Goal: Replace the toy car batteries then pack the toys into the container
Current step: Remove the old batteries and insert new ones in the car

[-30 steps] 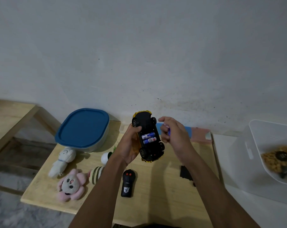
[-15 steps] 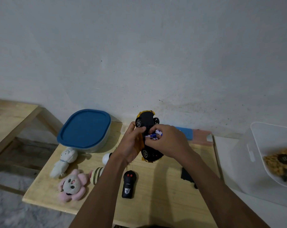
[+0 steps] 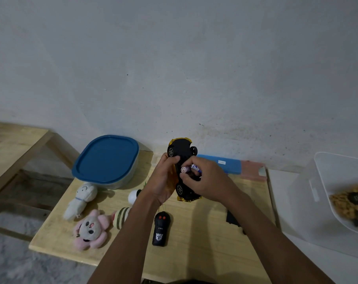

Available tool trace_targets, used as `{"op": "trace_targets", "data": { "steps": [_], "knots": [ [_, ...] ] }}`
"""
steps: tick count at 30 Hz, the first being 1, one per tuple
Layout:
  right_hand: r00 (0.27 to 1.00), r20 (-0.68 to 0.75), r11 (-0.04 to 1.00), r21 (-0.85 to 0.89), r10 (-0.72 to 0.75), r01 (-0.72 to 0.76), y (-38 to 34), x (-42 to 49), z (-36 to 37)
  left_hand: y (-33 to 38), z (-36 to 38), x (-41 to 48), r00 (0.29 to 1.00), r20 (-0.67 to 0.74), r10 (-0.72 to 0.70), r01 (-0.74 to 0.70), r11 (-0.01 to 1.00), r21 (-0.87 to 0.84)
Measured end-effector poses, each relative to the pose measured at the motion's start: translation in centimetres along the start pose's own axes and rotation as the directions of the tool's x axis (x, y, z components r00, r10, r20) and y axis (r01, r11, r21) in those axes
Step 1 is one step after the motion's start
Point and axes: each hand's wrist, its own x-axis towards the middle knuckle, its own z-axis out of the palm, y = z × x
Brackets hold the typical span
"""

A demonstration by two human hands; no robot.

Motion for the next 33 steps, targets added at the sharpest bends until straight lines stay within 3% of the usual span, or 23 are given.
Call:
{"op": "trace_targets", "data": {
  "steps": [3, 6, 8, 10, 12, 14, 16, 20, 22, 25, 27, 30, 33],
  "knots": [
    [1.0, 0.004, 0.999, 0.039, -0.006, 0.006, 0.0, 0.0, -0.3, -0.1, -0.2, 0.1, 1.0, -0.009, -0.019, 0.019, 1.0, 0.01],
    [0.974, -0.198, 0.962, 0.269, 0.111, -0.055, -0.7, 0.0, -0.4, 0.2, 0.2, -0.1, 0.998, -0.044, -0.045, 0.046, 0.999, 0.011],
    [0.912, -0.255, 0.811, 0.572, 0.32, -0.124, -1.0, 0.2, -0.5, 0.6, 0.3, -0.1, 0.998, -0.056, -0.04, 0.04, 0.999, -0.002],
    [0.866, -0.148, 0.539, 0.828, 0.478, -0.156, -1.1, 0.4, -0.7, 1.0, 0.4, -0.2, 0.997, -0.06, -0.042, 0.041, 0.999, -0.012],
    [0.847, 0.005, 0.237, 0.959, 0.531, -0.154, -1.0, 0.4, -1.1, 1.3, 0.6, -0.4, 0.998, -0.057, -0.04, 0.039, 0.999, -0.018],
    [0.837, 0.106, 0.042, 0.988, 0.536, -0.152, -0.6, 0.2, -1.5, 1.5, 0.6, -0.4, 0.999, -0.046, -0.026, 0.025, 0.999, -0.026],
    [0.842, 0.144, -0.053, 0.989, 0.519, -0.137, -0.4, 0.0, -1.8, 1.7, 0.7, -0.4, 0.999, -0.033, -0.011, 0.011, 1.0, -0.022],
    [0.839, 0.173, -0.085, 0.985, 0.515, -0.151, -0.2, 0.0, -2.4, 1.8, 0.8, -0.3, 0.999, -0.038, -0.004, 0.003, 1.0, -0.029],
    [0.841, 0.188, 0.028, 0.972, 0.507, -0.234, -0.1, 0.0, -2.6, 1.8, 0.8, -0.2, 0.999, -0.042, 0.009, -0.01, 1.0, -0.026],
    [0.86, 0.076, 0.552, 0.738, 0.505, -0.389, -0.7, 0.0, -2.7, 1.9, 1.0, 0.1, 0.997, -0.061, 0.05, -0.05, 0.999, 0.004],
    [0.905, -0.01, 0.795, 0.482, 0.424, -0.367, -1.2, 0.2, -2.5, 2.1, 1.1, 0.2, 0.993, -0.069, 0.097, -0.097, 0.995, 0.008],
    [0.95, -0.039, 0.926, 0.238, 0.309, -0.292, -1.4, 0.4, -1.7, 2.3, 1.3, 0.3, 0.988, -0.053, 0.147, -0.146, 0.989, 0.014],
    [0.95, -0.122, 0.953, 0.139, 0.288, -0.271, -1.3, 0.6, -1.1, 2.5, 1.3, 0.3, 0.982, -0.052, 0.182, -0.181, 0.983, 0.022]
  ]
}}
